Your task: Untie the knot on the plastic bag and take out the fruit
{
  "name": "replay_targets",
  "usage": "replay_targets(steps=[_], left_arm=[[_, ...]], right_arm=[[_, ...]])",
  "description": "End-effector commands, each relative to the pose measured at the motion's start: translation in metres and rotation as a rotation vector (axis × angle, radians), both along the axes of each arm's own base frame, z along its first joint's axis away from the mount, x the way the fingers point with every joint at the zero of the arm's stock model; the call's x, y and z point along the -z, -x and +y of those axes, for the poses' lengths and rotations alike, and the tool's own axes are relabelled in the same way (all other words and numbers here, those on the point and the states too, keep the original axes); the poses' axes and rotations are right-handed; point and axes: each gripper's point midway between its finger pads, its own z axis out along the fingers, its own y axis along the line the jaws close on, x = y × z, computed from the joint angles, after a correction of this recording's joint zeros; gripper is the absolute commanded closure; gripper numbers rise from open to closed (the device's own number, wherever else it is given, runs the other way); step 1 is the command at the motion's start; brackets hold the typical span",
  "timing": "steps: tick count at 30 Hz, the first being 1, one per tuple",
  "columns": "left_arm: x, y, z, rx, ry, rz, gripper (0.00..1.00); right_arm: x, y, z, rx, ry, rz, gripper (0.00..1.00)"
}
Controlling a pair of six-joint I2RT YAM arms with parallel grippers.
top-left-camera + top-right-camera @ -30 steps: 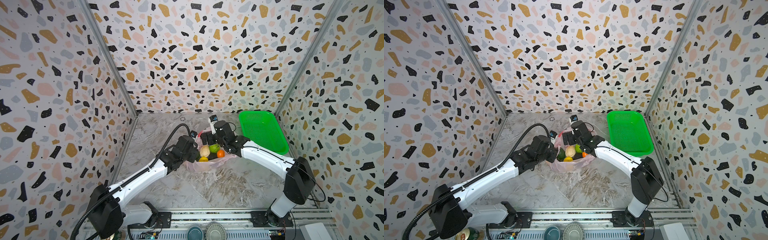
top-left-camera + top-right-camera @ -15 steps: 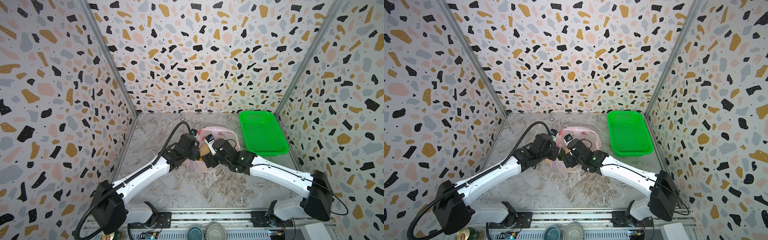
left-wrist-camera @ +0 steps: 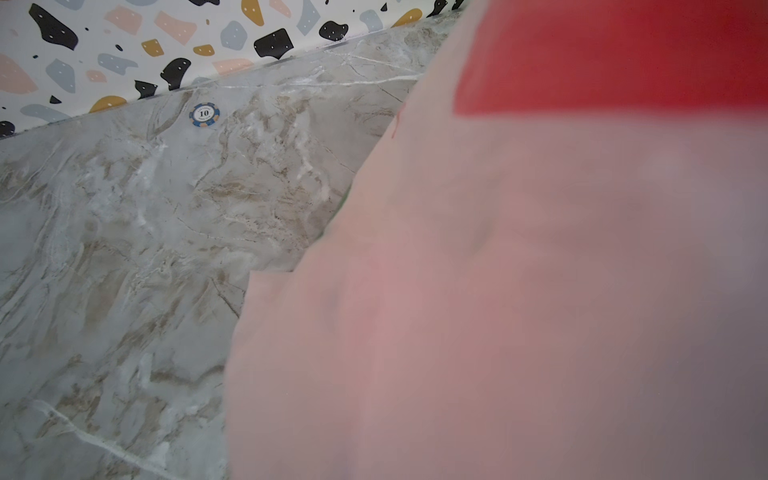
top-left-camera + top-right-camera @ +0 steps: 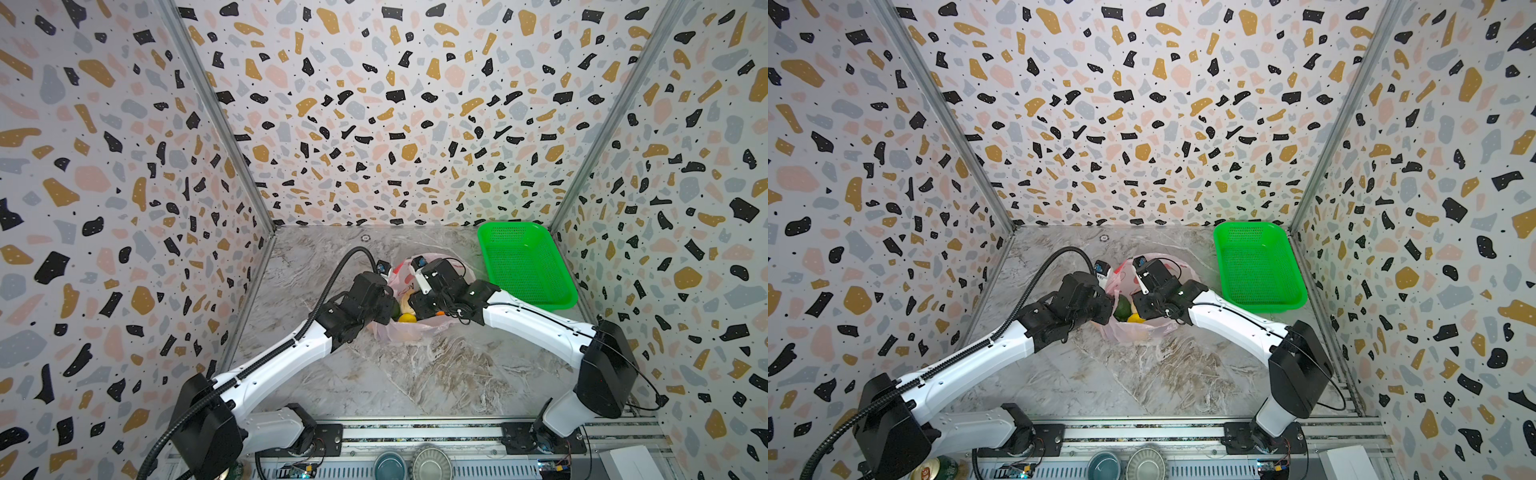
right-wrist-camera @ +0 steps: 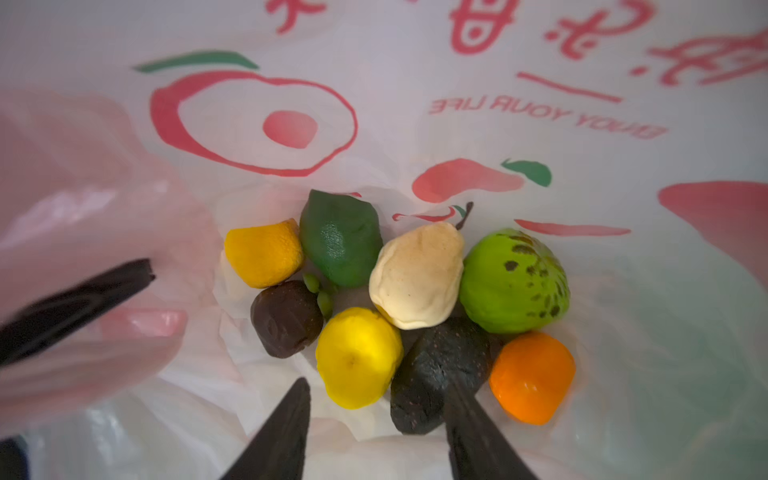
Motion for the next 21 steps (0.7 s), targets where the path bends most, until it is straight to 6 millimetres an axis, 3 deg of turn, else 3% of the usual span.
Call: replay_targets(steps=[1,8,13,17,21], left_arm=[[-0.011,-0.004,-0.007,-0.005,0.050,-0.038,1.00],[-0.023,-0.005,-0.007,-0.019,0.092,-0.071,1.00],[-0.011,0.000,-0.008,-0.009,0.096,-0.047,1.00],[-0.003,0.005,-0.006,-0.007,0.104,-0.042,1.00],[0.006,0.015,-0.002,-0.001,0.101,-0.025,1.00]], right_arm=[[0.013,0.023,-0.003,-0.041,0.020,0.097,0.51],[0.057,0.045,-0.002,-0.040,0.078,0.185,0.51],[0.068,0.080,-0.003,-0.065,0.108,0.245,0.51],[0.098,0.117,-0.013,-0.087,0.132,0.346,0.51],[0.118,0.131,-0.018,-0.097,0.151,0.393,0.50]])
